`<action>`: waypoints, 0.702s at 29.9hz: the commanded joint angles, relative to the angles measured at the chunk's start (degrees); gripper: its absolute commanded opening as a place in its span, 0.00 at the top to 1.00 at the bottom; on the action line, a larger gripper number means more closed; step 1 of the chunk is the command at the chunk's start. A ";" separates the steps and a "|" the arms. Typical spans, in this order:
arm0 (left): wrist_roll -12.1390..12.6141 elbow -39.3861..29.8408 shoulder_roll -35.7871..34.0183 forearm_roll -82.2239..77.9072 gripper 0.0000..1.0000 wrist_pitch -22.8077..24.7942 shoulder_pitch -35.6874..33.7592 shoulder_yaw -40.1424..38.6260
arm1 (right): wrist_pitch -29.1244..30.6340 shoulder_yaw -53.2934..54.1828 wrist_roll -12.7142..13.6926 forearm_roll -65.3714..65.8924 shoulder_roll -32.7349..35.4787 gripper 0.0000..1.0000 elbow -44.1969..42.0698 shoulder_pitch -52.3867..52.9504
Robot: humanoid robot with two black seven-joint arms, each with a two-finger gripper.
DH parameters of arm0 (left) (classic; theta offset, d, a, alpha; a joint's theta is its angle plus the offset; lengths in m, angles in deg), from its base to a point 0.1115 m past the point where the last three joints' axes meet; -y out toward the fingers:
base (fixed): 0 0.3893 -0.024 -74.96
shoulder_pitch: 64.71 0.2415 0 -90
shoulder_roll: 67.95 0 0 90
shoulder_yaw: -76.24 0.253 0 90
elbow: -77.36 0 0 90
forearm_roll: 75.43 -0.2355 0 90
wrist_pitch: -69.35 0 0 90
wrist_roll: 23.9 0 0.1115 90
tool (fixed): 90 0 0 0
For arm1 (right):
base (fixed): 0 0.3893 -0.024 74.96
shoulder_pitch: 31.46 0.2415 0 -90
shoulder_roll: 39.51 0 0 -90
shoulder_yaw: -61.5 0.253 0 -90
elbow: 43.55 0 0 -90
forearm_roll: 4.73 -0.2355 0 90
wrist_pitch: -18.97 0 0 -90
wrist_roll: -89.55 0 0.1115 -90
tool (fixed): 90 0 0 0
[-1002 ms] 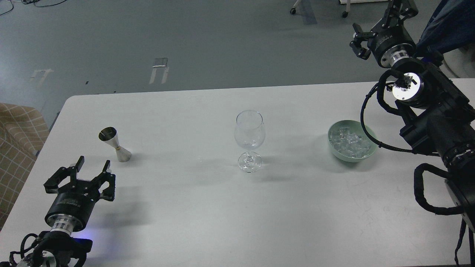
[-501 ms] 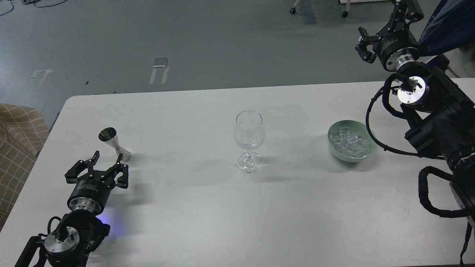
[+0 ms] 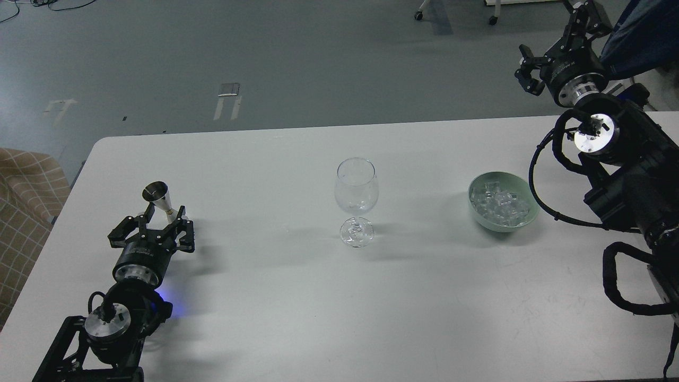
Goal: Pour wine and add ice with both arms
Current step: 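Lower the open left gripper around the jigger, then close the left gripper on the jigger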
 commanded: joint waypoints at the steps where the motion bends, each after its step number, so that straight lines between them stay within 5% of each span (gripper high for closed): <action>1: -0.02 2.18 0.01 0.10 0.41 0.28 -1.86 -0.14 | 0.00 0.04 0.01 0.00 0.07 0.00 -0.01 -0.14; 10: -0.02 6.05 -0.43 0.28 0.41 2.03 -4.50 -0.49 | 0.00 -0.05 0.01 0.00 1.39 0.00 0.34 -0.75; 21: 0.25 10.26 -0.43 0.63 0.59 4.23 -6.87 -0.58 | 0.00 -0.05 0.01 0.00 1.39 0.00 1.05 -1.19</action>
